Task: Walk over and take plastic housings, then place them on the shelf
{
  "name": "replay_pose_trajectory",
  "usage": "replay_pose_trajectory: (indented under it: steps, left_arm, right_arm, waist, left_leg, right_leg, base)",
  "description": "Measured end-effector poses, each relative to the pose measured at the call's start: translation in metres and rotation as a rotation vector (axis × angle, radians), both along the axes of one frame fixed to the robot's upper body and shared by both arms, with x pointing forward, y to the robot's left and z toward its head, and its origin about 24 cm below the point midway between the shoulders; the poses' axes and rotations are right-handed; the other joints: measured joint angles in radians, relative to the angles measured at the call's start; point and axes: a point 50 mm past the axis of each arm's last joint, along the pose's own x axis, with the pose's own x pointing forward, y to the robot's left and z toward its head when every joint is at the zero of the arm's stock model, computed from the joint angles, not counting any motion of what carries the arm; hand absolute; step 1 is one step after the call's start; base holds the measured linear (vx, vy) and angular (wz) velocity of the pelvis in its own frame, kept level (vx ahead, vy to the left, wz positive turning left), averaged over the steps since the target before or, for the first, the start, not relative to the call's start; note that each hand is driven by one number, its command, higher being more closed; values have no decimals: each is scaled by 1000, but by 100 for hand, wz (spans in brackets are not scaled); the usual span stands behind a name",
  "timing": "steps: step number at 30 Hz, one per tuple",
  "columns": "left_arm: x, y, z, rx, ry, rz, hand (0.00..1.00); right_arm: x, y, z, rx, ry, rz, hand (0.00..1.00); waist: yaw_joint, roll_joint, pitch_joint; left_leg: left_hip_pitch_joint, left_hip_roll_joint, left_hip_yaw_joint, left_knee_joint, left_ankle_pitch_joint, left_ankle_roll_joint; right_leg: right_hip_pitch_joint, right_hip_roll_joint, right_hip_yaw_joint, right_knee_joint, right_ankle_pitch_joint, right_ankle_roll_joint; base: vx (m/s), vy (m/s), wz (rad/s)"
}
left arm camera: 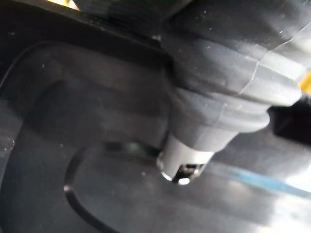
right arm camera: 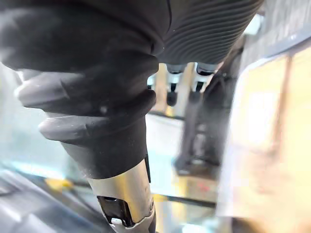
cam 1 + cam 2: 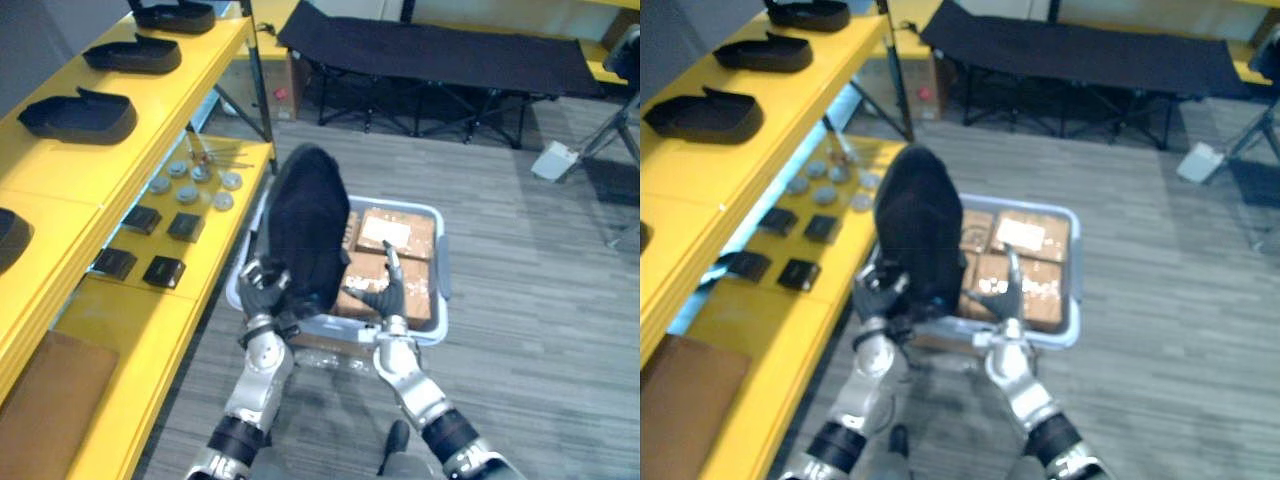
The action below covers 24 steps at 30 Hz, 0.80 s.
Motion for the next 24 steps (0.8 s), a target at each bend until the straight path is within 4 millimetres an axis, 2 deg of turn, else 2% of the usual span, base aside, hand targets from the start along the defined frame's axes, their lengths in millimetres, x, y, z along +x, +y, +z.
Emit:
replay_pose_trajectory:
  steps: [3, 5, 9, 11, 14, 16, 19, 23, 24]
  left_arm:
    - [-7, 18, -6, 10, 34, 129, 100]
    - [-11, 27, -9, 7, 47, 188, 100]
    - [-18, 46, -11, 1, 49, 285, 100]
    - [-24, 53, -1, -23, -9, 321, 100]
    - [-39, 61, 20, -32, -138, 321, 100]
    - [-49, 66, 37, -9, -220, 307, 100]
    - [-60, 74, 47, 13, -271, 311, 100]
    - [-84, 92, 58, 63, -320, 357, 100]
    - [-92, 100, 59, 84, -320, 392, 100]
  right_arm:
    - [-11, -14, 26, 120, -140, 14, 0]
    - [-14, -25, 29, 156, -155, -3, 0]
    - [-22, -51, 9, 169, -50, -81, 0]
    - [-31, -70, -15, 217, 99, -91, 0]
    - [-44, -84, -42, 267, 249, -68, 0]
    - [-49, -88, -51, 291, 285, -31, 0]
    - [-48, -84, -50, 281, 282, 33, 0]
    - [-46, -70, -57, 269, 306, 141, 0]
    - [-44, -61, -57, 264, 313, 185, 0]
  waist:
    - [-3, -6, -34]
    - [-7, -8, -49]
    - [-24, -14, -70]
    - [-31, -14, -70]
    - [-46, -6, -76]
    - [-47, 9, -86]
    - [-41, 22, -95]
    - [-9, 29, -119]
    - [16, 29, -132]
  left_leg:
    - [10, 0, 1, -10, 0, 0]
    - [24, 0, 4, -23, 1, -1]
    - [24, 0, 5, -27, 1, -2]
    - [24, 0, 6, -27, 1, -2]
    - [23, 0, 6, -27, 1, -2]
    - [23, 0, 2, -27, 1, -3]
    - [20, 1, -4, -26, 1, -3]
    - [-1, 0, -89, -21, 1, -2]
    - [-14, 0, -116, -20, 2, 0]
  right_leg:
    - [5, 1, -4, 0, -8, -1]
    - [10, 2, -4, 0, -10, -2]
    - [9, 2, -4, 0, -13, -2]
    - [7, 2, -4, -1, -15, -1]
    - [7, 2, -6, -1, -16, -1]
    - [10, 2, -12, -1, -16, 0]
    - [15, 1, -20, -1, -19, 2]
    - [66, 1, -116, -2, -46, 8]
    - [74, 2, -143, -4, -55, 9]
  base:
    - [0, 0, 0]
    - [4, 4, -2]
    - [0, 0, 0]
    - [0, 0, 0]
    - [0, 0, 0]
    - [24, 11, 5]
    - [5, 6, 9]
    - [-6, -4, 58]
    - [-11, -5, 72]
